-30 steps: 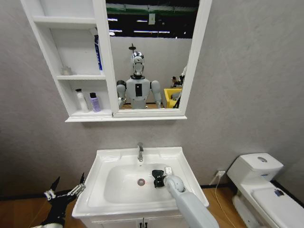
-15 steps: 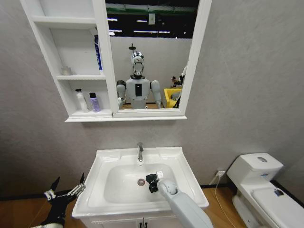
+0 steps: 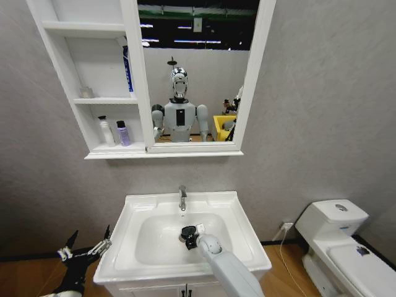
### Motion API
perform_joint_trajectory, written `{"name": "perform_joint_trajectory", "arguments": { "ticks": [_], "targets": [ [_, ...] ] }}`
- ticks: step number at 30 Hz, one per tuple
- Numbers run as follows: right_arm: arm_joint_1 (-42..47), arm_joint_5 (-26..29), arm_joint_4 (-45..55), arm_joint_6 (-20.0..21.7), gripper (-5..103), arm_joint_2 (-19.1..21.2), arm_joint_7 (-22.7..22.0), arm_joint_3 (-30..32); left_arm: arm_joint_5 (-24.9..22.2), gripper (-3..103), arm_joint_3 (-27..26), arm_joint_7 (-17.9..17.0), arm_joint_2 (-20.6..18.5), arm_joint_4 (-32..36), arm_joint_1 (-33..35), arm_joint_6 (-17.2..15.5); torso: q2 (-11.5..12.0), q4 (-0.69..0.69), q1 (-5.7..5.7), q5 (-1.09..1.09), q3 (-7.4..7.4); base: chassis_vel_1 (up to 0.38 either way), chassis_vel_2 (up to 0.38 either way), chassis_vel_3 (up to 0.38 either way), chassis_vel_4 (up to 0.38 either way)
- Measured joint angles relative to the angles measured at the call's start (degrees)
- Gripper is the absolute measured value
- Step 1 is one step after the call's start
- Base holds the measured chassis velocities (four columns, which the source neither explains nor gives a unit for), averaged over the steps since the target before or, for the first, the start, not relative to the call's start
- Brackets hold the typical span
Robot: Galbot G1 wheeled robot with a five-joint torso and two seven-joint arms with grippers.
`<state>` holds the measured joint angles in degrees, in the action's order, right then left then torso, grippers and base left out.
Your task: Move facial cleanser and shampoo from washbasin to cabinet, then wipe washbasin with towel.
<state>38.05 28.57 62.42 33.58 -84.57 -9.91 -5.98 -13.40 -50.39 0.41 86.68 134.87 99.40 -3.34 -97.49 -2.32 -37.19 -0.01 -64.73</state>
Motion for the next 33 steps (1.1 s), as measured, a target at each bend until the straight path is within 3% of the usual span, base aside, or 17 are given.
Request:
{"name": "perform_joint_trajectory", "arguments": {
  "ticks": [15,18,28,33],
  "targets": [
    [-1.68,-2.75,-7.64,-4.0,4,-7.45,0.87,0.59,0.0,100,0.0,0.0,0.0,0.0,0.0,0.0,0.0,0.02,0.01,0.01,0.01,0.0,0.0,0.0,0.0],
    [-1.22,-2.39,-6.58,-3.61,4,-6.38,0.01,0.73,0.0,100,0.0,0.01,0.0,0.0,0.0,0.0,0.0,0.08,0.01,0.05,0.0,0.0,0.0,0.0,0.0],
    [2.68,1.72,2.58,0.4,4,2.24,-4.26,3.42,0.0,100,0.0,0.0,0.0,0.0,0.0,0.0,0.0,0.0,0.01,-0.01,0.0,0.0,0.0,0.0,0.0],
    [3.56,2.66,4.84,1.27,4,3.8,-4.98,4.12,0.0,100,0.0,0.0,0.0,0.0,0.0,0.0,0.0,0.0,0.01,0.0,-0.01,0.0,0.0,0.0,0.0]
  ]
}}
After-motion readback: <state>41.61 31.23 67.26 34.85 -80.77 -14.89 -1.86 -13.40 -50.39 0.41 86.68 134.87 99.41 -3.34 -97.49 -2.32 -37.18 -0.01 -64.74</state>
